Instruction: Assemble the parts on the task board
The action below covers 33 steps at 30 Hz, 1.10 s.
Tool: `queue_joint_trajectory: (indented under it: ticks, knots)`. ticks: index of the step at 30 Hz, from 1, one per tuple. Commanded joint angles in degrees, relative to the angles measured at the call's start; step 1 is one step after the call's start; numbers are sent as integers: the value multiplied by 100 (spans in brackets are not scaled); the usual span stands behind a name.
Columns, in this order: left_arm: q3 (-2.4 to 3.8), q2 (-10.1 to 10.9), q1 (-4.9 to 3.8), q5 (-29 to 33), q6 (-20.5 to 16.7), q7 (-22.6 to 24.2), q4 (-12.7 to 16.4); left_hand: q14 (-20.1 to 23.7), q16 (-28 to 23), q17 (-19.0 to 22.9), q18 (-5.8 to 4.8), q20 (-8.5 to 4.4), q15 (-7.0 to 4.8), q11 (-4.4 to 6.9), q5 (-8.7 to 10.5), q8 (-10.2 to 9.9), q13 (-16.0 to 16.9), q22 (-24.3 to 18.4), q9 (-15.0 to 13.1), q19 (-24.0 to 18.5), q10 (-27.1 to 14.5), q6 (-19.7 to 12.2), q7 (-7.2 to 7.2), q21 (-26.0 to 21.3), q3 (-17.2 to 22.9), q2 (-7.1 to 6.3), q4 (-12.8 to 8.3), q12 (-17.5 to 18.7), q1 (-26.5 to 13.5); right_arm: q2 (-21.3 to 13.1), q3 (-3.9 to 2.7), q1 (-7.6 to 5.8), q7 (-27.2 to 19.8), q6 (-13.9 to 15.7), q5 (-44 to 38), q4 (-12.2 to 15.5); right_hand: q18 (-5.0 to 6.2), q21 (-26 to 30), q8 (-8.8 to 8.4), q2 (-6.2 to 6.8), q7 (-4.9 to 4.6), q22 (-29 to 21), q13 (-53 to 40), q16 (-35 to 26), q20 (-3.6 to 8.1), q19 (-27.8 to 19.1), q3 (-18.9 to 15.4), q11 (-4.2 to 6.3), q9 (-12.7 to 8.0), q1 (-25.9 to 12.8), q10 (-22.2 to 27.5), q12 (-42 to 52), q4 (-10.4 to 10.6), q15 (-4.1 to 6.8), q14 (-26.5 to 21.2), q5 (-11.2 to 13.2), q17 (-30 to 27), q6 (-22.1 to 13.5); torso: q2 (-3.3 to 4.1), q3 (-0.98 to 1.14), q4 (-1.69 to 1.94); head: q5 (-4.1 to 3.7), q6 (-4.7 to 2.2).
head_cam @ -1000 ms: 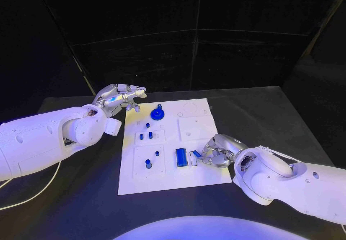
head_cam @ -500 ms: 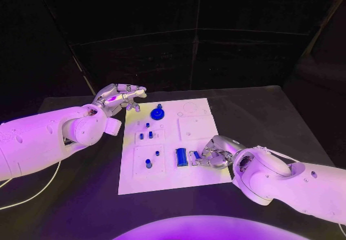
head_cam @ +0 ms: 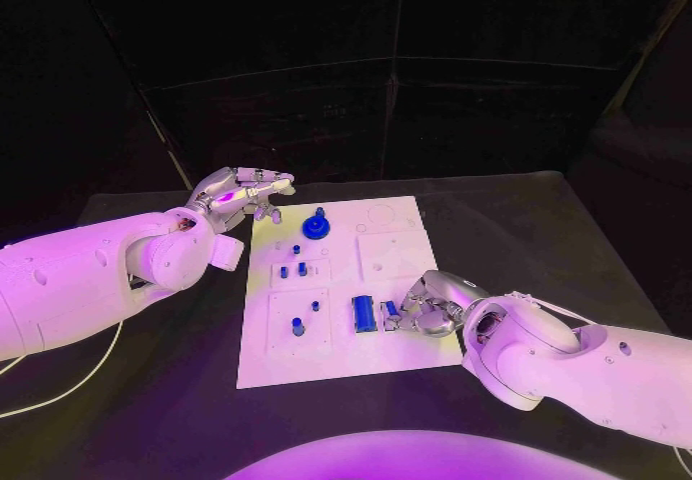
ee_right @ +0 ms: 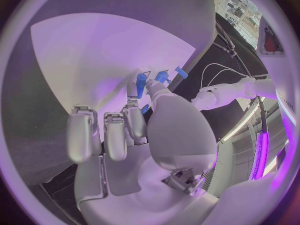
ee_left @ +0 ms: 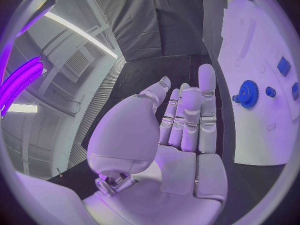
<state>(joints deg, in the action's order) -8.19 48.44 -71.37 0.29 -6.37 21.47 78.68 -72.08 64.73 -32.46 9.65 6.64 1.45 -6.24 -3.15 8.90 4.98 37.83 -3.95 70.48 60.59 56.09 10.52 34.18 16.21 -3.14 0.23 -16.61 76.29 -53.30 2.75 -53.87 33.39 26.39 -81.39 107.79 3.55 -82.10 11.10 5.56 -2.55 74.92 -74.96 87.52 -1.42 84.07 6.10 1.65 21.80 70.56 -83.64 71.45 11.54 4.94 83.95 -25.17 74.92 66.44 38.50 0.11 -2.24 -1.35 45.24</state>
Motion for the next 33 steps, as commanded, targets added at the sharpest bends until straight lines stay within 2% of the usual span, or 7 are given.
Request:
queue_joint_trajectory:
  ticks: [1, 7, 11, 18, 21, 29, 33]
  knots:
    - [4, 7, -8, -70, 88, -1, 21, 44, -17, 9, 75, 35, -7, -10, 25, 41, 5, -8, 2, -8, -31, -35, 11, -19, -36, 16, -3, -36, 25, 28, -1, -7, -105, 161, 25, -2, -75, -31, 24, -35, 6, 299, -289, 27, 30, 58, -51, 14, 8, 6, -61, 26, -2, 35, 541, -35, 1187, 46, 3, -1, 4, 5, 12]
    - [4, 16, -9, -79, 98, -5, 31, 45, -17, 10, 75, 35, -7, -10, 25, 41, 5, -8, 2, -8, -31, -35, 11, -19, -36, 16, -3, -36, 25, 59, -1, -7, -125, 178, 32, -19, -76, -32, 24, -30, 1, 300, -285, 24, 32, 58, -88, 11, 17, -6, -59, 19, 15, 36, 540, -60, 1183, 41, 0, -2, 4, 12, 26]
    - [4, 18, -9, -81, 106, -9, 32, 45, -17, 10, 75, 35, -7, -10, 25, 41, 5, -8, 2, -8, -31, -35, 11, -19, -36, 16, -3, -36, 25, 72, -2, -7, -137, 177, 47, -26, -76, -29, 22, -1, -10, 298, -277, 19, 29, 54, -229, 2, 40, -108, -56, 2, 115, 28, 538, -122, 1175, 31, -4, 0, -3, 18, 32]
    - [5, 12, -9, -82, 117, -16, 28, 45, -17, 10, 75, 35, -7, -10, 25, 41, 5, -8, 2, -8, -31, -35, 11, -19, -36, 16, -3, -36, 25, 86, -2, -7, -163, 185, 81, -35, -73, -23, 21, 4, -22, 293, -285, 12, 12, 44, -608, -14, 95, -383, -61, 4, 453, 11, 534, 572, 1165, 21, -7, -1, 2, 15, 36]
    - [5, 15, -9, -82, 117, -18, 28, 45, -17, 10, 75, 35, -7, -10, 25, 41, 5, -8, 2, -8, -31, -35, 11, -19, -36, 16, -3, -36, 25, 82, -2, -7, -171, 196, 91, -36, -72, -22, 22, -26, -20, 293, -284, 11, 10, 42, -772, -15, 124, -456, -57, -4, 503, 11, 534, 847, 1164, 13, -6, -1, 4, 12, 31]
    - [5, 20, -9, -99, 119, -21, 28, 45, -17, 10, 75, 35, -7, -10, 25, 41, 5, -8, 2, -8, -31, -35, 11, -19, -36, 16, -3, -36, 25, 57, -2, -7, -169, 170, 98, -39, -69, -14, 21, -42, -21, 282, -280, 3, 10, 36, -806, -16, 131, -460, -54, -11, 504, 11, 532, 871, 1153, 9, -6, -1, 2, 4, 35]
    - [5, 20, -9, -104, 120, -20, 27, 45, -17, 10, 75, 35, -7, -10, 25, 41, 5, -8, 2, -8, -31, -35, 11, -19, -36, 16, -3, -36, 25, 36, -2, -7, -171, 164, 96, -42, -68, -12, 19, -138, -18, 282, -282, 4, 12, 33, -803, -12, 156, -210, -50, -14, 410, 16, 532, 760, 1155, -7, -10, -1, -2, 2, 32]
